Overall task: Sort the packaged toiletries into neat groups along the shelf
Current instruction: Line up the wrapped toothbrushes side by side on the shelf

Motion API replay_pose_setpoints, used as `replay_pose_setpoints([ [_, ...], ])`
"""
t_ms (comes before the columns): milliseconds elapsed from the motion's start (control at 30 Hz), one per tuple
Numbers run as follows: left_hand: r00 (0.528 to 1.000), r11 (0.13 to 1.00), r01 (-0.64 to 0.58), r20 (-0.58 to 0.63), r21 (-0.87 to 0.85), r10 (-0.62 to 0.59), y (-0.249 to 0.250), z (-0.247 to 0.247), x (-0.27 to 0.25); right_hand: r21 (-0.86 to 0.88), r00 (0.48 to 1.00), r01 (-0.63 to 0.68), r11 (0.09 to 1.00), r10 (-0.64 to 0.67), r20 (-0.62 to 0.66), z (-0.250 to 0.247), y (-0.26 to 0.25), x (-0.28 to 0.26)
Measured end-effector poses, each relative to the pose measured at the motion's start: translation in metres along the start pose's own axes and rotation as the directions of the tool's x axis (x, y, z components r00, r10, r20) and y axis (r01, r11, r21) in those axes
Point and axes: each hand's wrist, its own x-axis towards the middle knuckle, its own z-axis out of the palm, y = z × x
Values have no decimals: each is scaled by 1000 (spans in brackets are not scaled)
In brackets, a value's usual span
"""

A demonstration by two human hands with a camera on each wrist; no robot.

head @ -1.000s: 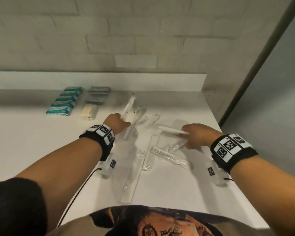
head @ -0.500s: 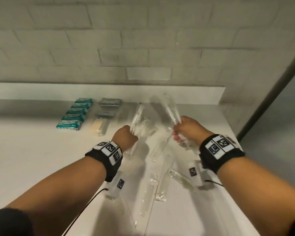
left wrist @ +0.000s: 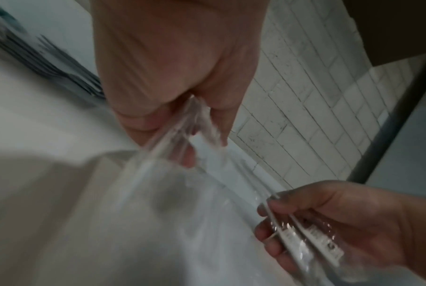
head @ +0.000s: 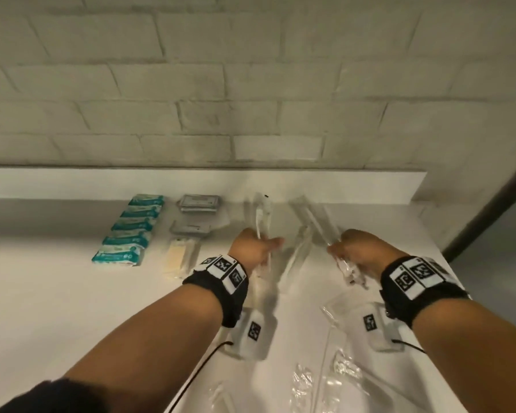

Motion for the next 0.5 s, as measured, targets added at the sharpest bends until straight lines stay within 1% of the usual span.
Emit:
replay_pose_setpoints([
  [33, 999, 999, 26, -46, 29, -25, -1, -2, 9, -127, 996, 30, 992, -41, -84, -2, -5, 5],
  [67, 994, 995, 53, -96, 86, -44, -2, -7, 15, -203, 980, 45, 978, -83, -180, -1, -12, 5],
  [100, 990, 987, 55, -140, 149, -34, -5, -13, 20, -228, 957, 83, 970, -141, -253, 3, -20, 4],
  [133, 984, 973, 54, -176, 223, -14, -8, -19, 23, -265, 932, 151, 952, -226, -284, 10, -29, 3],
  [167, 982, 951, 45, -189, 307, 14, -10, -25, 23, -338, 910, 227, 913, -323, -261, 21, -40, -1],
  [233, 987, 899, -3, -146, 439, 74, -16, -33, 18, -508, 877, 367, 779, -472, -89, 47, -56, -3],
  [267, 990, 876, -47, -95, 480, 105, -17, -34, 12, -571, 868, 404, 714, -496, -6, 62, -61, -4],
  [300, 991, 851, -91, -41, 517, 131, -18, -33, 5, -620, 873, 412, 668, -485, 58, 75, -65, -3],
  [367, 986, 776, -163, 70, 609, 151, -16, -28, -11, -703, 897, 380, 602, -424, 123, 93, -66, 2],
  [400, 980, 716, -197, 139, 670, 140, -16, -24, -18, -731, 910, 354, 583, -396, 125, 98, -64, 4],
  [467, 962, 562, -266, 252, 783, 104, -19, -16, -27, -760, 920, 326, 562, -373, 119, 104, -59, 5],
  [500, 964, 520, -261, 252, 814, 89, -21, -13, -30, -768, 918, 324, 552, -381, 113, 105, -57, 5],
])
